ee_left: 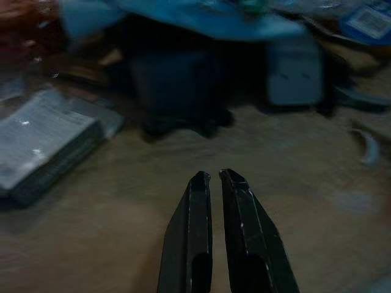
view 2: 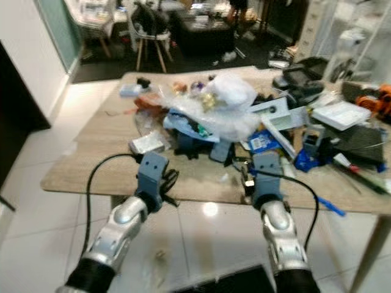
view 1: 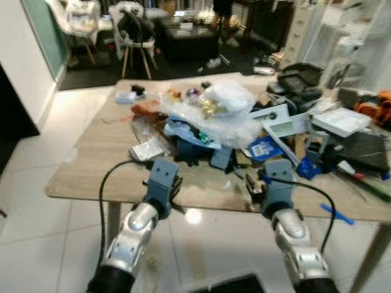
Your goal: Picking trash to rubbish bin
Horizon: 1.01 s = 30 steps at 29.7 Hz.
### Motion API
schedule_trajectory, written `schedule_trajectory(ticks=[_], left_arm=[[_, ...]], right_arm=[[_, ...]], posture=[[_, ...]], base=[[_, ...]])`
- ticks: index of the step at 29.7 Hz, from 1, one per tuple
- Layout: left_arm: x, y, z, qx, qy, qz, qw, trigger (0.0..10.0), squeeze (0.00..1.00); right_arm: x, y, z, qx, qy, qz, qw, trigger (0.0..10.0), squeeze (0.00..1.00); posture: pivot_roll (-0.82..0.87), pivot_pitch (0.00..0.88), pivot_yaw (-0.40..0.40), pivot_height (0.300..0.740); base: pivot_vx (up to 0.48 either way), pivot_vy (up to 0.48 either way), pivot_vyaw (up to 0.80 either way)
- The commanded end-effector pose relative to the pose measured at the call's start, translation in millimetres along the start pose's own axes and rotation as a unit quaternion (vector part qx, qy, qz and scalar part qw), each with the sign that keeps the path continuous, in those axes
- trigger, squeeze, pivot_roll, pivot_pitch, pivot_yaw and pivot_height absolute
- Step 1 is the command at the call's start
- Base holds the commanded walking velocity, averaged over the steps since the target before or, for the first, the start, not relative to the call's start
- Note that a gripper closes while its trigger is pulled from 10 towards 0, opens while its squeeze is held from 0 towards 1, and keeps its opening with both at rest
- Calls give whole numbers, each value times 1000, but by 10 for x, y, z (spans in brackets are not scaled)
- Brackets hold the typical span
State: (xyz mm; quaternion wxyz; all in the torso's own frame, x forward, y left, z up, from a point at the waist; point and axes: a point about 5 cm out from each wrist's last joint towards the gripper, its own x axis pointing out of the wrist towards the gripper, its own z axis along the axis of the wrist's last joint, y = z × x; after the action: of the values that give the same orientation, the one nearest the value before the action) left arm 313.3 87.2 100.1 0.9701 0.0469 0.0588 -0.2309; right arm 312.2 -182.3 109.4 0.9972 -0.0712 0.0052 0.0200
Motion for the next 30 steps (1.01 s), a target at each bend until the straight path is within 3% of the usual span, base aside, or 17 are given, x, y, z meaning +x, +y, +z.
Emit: schedule_trajectory(ticks=[1,10,16,21,30], left_arm=[[-16,18,-38,0,9,1,1000,10000,0],[-16,27,-38,1,8,1,1000,10000,0],[-34,-6,-1,-7,-14,-17,1000,10000,0],[-79,-106,52,-12,-36,-82,996,10000,0],[-125,-84,83,5,-46,-115,992,10000,0]], right_arm=[[-22,48,-31,3,5,13,1000,10000,0],[-46,111,-46,4,6,38,999,10000,0],[-85,194,-81,12,12,54,998,10000,0],[-123,290,-112,7,15,72,997,10000,0],[-127,323,-104,11,16,78,997,10000,0]], posture=[[-130,36,-18,740],[-129,36,-18,740],[-130,37,-18,740],[-128,41,-19,740],[-125,47,-20,740]], base=[[322,0,0],[311,0,0],[0,0,0],[0,0,0],[0,0,0]])
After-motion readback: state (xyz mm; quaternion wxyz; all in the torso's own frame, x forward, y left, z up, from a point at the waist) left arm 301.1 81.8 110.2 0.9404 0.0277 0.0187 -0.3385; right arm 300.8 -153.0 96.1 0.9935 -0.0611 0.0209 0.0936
